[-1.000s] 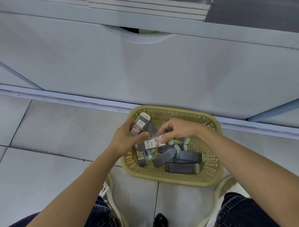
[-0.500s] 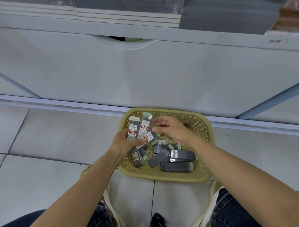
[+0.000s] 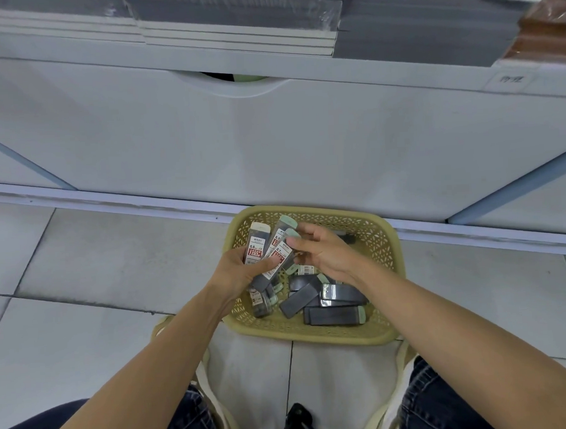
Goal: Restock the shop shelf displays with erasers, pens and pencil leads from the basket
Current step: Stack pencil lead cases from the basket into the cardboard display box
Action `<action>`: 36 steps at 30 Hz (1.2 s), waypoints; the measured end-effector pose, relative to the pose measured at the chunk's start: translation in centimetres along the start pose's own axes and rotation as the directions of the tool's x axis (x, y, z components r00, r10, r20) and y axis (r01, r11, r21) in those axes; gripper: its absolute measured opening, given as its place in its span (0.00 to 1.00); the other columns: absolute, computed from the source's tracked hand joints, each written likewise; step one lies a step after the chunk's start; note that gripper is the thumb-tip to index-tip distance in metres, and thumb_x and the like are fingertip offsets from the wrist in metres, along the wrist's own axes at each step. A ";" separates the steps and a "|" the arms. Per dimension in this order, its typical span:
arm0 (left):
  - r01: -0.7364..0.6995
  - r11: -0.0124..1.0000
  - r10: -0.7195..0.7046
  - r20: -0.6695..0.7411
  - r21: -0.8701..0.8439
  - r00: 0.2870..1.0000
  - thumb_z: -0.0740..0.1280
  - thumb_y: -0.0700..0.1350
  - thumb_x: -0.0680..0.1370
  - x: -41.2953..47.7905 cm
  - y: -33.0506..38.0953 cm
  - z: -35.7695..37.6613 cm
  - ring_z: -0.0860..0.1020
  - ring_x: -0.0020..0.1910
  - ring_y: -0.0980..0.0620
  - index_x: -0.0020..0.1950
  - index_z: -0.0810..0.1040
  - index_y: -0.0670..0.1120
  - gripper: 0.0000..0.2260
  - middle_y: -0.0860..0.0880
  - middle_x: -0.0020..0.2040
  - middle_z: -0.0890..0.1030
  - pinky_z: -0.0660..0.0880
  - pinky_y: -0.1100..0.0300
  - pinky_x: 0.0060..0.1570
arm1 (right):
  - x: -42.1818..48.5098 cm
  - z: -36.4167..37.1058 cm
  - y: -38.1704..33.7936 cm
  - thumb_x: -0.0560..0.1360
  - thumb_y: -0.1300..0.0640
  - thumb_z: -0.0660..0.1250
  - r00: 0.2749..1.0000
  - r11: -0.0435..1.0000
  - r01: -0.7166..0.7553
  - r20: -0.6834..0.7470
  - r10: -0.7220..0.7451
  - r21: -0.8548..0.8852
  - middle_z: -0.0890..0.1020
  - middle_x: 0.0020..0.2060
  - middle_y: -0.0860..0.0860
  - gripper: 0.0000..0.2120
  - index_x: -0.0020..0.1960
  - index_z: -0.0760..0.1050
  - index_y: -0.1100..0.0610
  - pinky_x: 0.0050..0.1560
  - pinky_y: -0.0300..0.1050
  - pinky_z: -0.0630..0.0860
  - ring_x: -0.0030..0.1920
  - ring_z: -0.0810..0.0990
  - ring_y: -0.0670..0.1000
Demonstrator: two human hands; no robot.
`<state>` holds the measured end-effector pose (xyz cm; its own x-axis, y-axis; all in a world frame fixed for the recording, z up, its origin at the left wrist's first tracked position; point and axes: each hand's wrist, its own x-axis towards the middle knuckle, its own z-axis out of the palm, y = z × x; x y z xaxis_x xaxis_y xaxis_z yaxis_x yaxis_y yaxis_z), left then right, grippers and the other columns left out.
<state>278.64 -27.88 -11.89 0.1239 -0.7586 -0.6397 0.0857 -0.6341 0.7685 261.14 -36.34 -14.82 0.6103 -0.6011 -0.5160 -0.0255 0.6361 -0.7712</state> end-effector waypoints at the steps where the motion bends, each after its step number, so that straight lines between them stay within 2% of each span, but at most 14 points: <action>1: -0.010 1.000 0.010 0.014 0.020 1.000 0.75 0.43 0.72 -0.1 0.3 0.1 0.83 0.33 0.55 0.48 0.82 0.44 0.07 0.49 0.38 0.86 0.76 0.66 0.29 | -0.2 0.1 -0.3 0.72 0.56 0.72 0.999 0.999 0.019 -0.033 -0.021 -0.041 0.84 0.50 0.53 0.19 0.62 0.75 0.55 0.38 0.39 0.77 0.45 0.81 0.48; 2: -0.026 0.999 0.025 0.030 0.040 0.999 0.75 0.45 0.72 -0.3 0.8 0.3 0.83 0.35 0.54 0.48 0.82 0.43 0.08 0.49 0.38 0.86 0.76 0.65 0.30 | -0.4 0.2 -0.8 0.74 0.54 0.71 0.998 0.993 0.033 -0.055 -0.040 -0.110 0.84 0.50 0.54 0.19 0.64 0.74 0.54 0.37 0.39 0.76 0.43 0.81 0.49; 4: -0.084 0.993 0.079 0.066 0.082 0.995 0.75 0.48 0.72 -0.6 2.5 0.5 0.84 0.42 0.47 0.51 0.83 0.43 0.12 0.46 0.43 0.86 0.80 0.58 0.40 | -0.8 0.3 -2.4 0.77 0.54 0.68 0.992 0.968 0.078 -0.076 -0.099 -0.240 0.84 0.45 0.52 0.17 0.64 0.73 0.54 0.37 0.40 0.76 0.40 0.80 0.49; 6: -0.149 0.984 0.140 0.085 0.100 0.986 0.74 0.50 0.73 -0.7 4.8 0.7 0.83 0.48 0.42 0.54 0.82 0.44 0.14 0.42 0.48 0.85 0.79 0.48 0.50 | -1.5 0.0 -5.2 0.78 0.56 0.66 0.983 0.945 0.129 -0.086 -0.161 -0.302 0.84 0.43 0.52 0.13 0.62 0.74 0.56 0.41 0.42 0.77 0.40 0.80 0.50; 7: -0.180 0.978 0.172 0.075 0.104 0.982 0.73 0.51 0.74 -0.8 6.2 0.9 0.82 0.47 0.41 0.54 0.82 0.44 0.14 0.40 0.49 0.85 0.78 0.47 0.51 | -2.1 -0.1 -7.0 0.79 0.57 0.65 0.978 0.927 0.158 -0.076 -0.195 -0.339 0.83 0.43 0.52 0.11 0.60 0.74 0.57 0.43 0.44 0.77 0.41 0.80 0.51; 9: -0.259 0.961 0.256 0.037 0.095 0.966 0.70 0.50 0.77 -1.2 9.2 1.2 0.81 0.42 0.45 0.52 0.81 0.42 0.12 0.40 0.46 0.84 0.77 0.51 0.44 | -3.8 -0.4 -10.9 0.80 0.58 0.63 0.969 0.875 0.214 -0.016 -0.245 -0.434 0.83 0.44 0.53 0.07 0.57 0.75 0.58 0.44 0.44 0.78 0.42 0.81 0.52; 12: -0.427 0.899 0.427 0.020 0.101 0.904 0.64 0.44 0.81 -2.6 13.6 1.9 0.79 0.36 0.54 0.50 0.80 0.45 0.06 0.50 0.38 0.83 0.74 0.64 0.33 | -7.6 -0.3 -17.1 0.81 0.58 0.61 0.948 0.764 0.297 0.085 -0.305 -0.572 0.83 0.44 0.58 0.07 0.53 0.75 0.59 0.44 0.43 0.79 0.42 0.82 0.52; 14: -0.542 0.831 0.537 0.073 0.124 0.840 0.62 0.43 0.82 -4.3 16.6 2.7 0.79 0.35 0.56 0.50 0.80 0.47 0.07 0.53 0.36 0.82 0.73 0.66 0.32 | -10.6 0.1 -21.1 0.80 0.58 0.61 0.925 0.675 0.343 0.110 -0.363 -0.653 0.82 0.45 0.62 0.08 0.54 0.75 0.61 0.43 0.43 0.79 0.42 0.81 0.53; 18: -0.716 0.691 0.696 0.174 0.103 0.697 0.61 0.43 0.83 -8.5 22.1 5.6 0.79 0.37 0.55 0.52 0.80 0.49 0.07 0.53 0.38 0.82 0.75 0.61 0.37 | -17.4 1.0 -27.4 0.78 0.53 0.63 0.837 0.509 0.466 0.175 -0.518 -0.724 0.83 0.44 0.56 0.09 0.54 0.75 0.58 0.43 0.41 0.79 0.43 0.81 0.50; 22: -0.828 0.558 0.798 0.234 0.056 0.555 0.64 0.41 0.81 -12.5 27.1 8.6 0.81 0.38 0.53 0.54 0.80 0.45 0.06 0.50 0.40 0.84 0.78 0.49 0.43 | -23.6 1.6 -32.1 0.77 0.50 0.63 0.690 0.337 0.546 0.184 -0.700 -0.767 0.84 0.43 0.52 0.12 0.54 0.76 0.57 0.42 0.41 0.79 0.44 0.81 0.47; 24: -0.863 0.503 0.829 0.258 0.047 0.497 0.65 0.41 0.80 -14.2 29.6 10.0 0.84 0.42 0.52 0.57 0.80 0.45 0.07 0.49 0.44 0.86 0.80 0.53 0.44 | -26.2 1.6 -34.2 0.77 0.49 0.63 0.625 0.272 0.572 0.196 -0.756 -0.774 0.83 0.43 0.47 0.12 0.54 0.77 0.55 0.42 0.37 0.76 0.42 0.80 0.43; 27: -0.901 0.433 0.865 0.265 0.032 0.426 0.66 0.41 0.80 -16.3 33.0 11.8 0.84 0.44 0.51 0.57 0.79 0.46 0.06 0.47 0.46 0.86 0.80 0.59 0.44 | -29.4 0.9 -37.3 0.78 0.52 0.63 0.533 0.190 0.563 0.177 -0.828 -0.804 0.84 0.45 0.47 0.14 0.58 0.76 0.61 0.40 0.39 0.77 0.42 0.80 0.44; 30: -0.919 0.394 0.882 0.273 0.020 0.384 0.66 0.42 0.80 -17.8 35.8 13.3 0.84 0.44 0.49 0.57 0.79 0.48 0.07 0.48 0.47 0.86 0.82 0.53 0.45 | -32.1 -0.1 -40.6 0.80 0.58 0.61 0.398 0.131 0.555 0.124 -0.909 -0.822 0.84 0.40 0.45 0.11 0.57 0.74 0.65 0.37 0.39 0.76 0.39 0.80 0.44; 36: -0.932 0.361 0.895 0.283 -0.007 0.345 0.67 0.42 0.79 -19.1 39.3 15.5 0.84 0.44 0.50 0.55 0.80 0.48 0.06 0.53 0.48 0.86 0.82 0.51 0.43 | -35.8 -1.6 -46.0 0.81 0.59 0.61 0.108 0.029 0.432 0.020 -0.994 -0.901 0.83 0.42 0.51 0.04 0.53 0.74 0.57 0.37 0.39 0.76 0.38 0.80 0.41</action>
<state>264.28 -40.60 30.30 -0.1605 -0.8715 0.4633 -0.0780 0.4791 0.8743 239.17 -44.87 38.56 0.1070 -0.6879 0.7178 -0.4510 -0.6770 -0.5816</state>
